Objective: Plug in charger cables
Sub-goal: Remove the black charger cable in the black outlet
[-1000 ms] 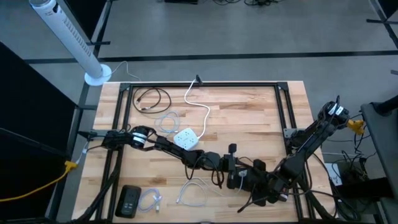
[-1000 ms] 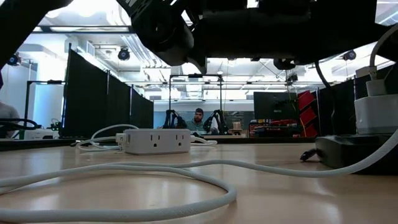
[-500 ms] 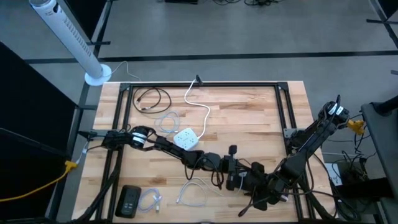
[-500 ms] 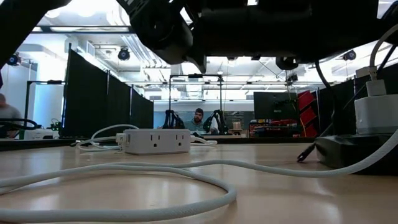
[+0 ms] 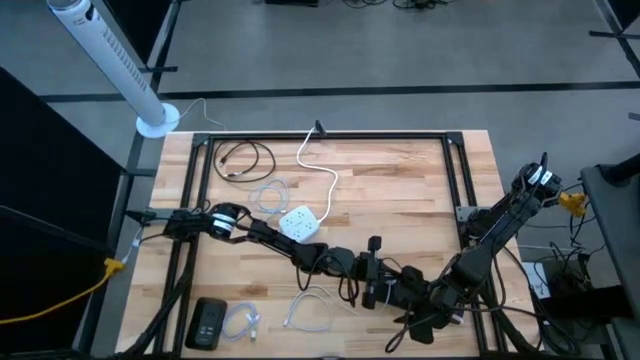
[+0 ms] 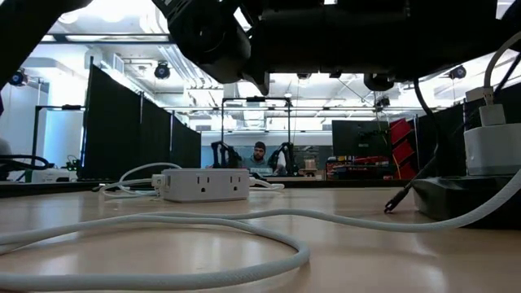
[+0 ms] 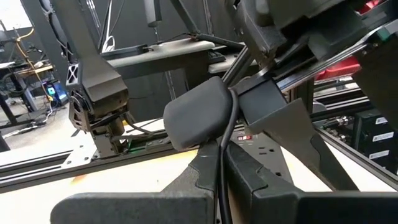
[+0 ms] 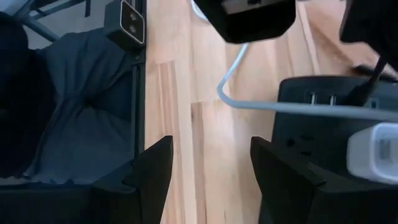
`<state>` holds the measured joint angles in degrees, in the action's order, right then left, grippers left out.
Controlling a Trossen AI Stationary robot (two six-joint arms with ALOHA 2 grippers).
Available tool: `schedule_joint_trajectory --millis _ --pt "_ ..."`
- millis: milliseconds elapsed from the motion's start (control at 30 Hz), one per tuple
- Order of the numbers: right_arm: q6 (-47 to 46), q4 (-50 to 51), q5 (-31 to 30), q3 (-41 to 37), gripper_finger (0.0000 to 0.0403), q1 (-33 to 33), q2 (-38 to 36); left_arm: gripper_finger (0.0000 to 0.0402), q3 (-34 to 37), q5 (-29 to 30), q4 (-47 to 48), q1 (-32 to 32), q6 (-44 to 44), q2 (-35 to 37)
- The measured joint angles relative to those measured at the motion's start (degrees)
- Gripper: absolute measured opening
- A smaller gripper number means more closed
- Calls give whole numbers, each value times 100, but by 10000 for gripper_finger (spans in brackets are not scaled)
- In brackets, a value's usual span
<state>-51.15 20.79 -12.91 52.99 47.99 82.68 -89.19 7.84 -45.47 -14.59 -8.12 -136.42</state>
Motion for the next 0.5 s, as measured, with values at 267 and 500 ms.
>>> schedule_joint_trajectory --millis 267,500 --pt "207 -201 121 103 199 2 -5 0 0 -42 -17 0 7 0" --pt "193 -268 275 214 199 2 -5 0 0 -59 -20 -4 7 0"
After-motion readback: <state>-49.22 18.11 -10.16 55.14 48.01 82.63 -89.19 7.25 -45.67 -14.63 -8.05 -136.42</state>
